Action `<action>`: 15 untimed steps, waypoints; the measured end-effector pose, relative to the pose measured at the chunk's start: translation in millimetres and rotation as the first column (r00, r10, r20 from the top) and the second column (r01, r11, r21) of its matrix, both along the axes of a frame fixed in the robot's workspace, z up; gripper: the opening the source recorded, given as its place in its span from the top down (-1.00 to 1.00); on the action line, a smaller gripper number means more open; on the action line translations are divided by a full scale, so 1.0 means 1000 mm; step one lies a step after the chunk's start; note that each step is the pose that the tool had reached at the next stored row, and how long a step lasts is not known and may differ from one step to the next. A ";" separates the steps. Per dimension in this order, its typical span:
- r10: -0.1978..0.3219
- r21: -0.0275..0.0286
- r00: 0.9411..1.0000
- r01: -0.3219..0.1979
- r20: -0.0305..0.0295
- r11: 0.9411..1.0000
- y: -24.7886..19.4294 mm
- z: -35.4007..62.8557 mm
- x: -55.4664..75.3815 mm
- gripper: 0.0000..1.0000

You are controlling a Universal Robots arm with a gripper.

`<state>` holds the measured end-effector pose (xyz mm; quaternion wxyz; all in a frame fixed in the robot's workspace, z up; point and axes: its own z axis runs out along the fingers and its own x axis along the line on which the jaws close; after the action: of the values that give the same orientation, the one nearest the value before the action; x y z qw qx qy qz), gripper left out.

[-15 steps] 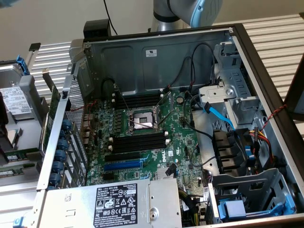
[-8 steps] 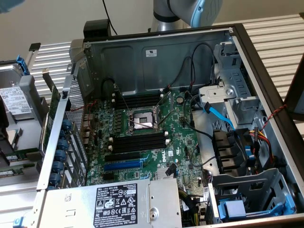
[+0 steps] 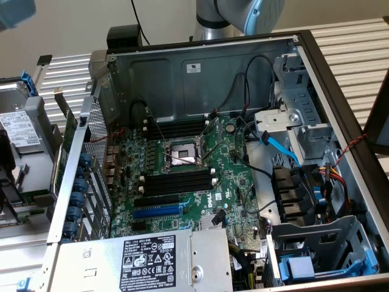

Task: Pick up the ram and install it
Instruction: 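Pick up the ram and move it above insertion slot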

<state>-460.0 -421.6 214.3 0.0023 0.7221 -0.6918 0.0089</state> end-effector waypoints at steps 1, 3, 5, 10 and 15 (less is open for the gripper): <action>0.000 0.000 1.000 0.000 0.000 1.000 0.0000 -0.0018 0.000 0.23; 0.000 0.001 1.000 0.000 0.000 1.000 0.0000 -0.0054 0.001 0.23; 0.000 0.001 1.000 0.000 0.000 1.000 0.0001 -0.0081 0.001 0.23; 0.000 0.001 1.000 0.000 0.000 1.000 0.0000 -0.0122 0.001 0.23; 0.000 0.001 1.000 0.000 0.000 1.000 0.0000 -0.0132 0.001 0.23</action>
<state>-458.8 -421.5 201.2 0.0020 0.7221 -0.6918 0.0084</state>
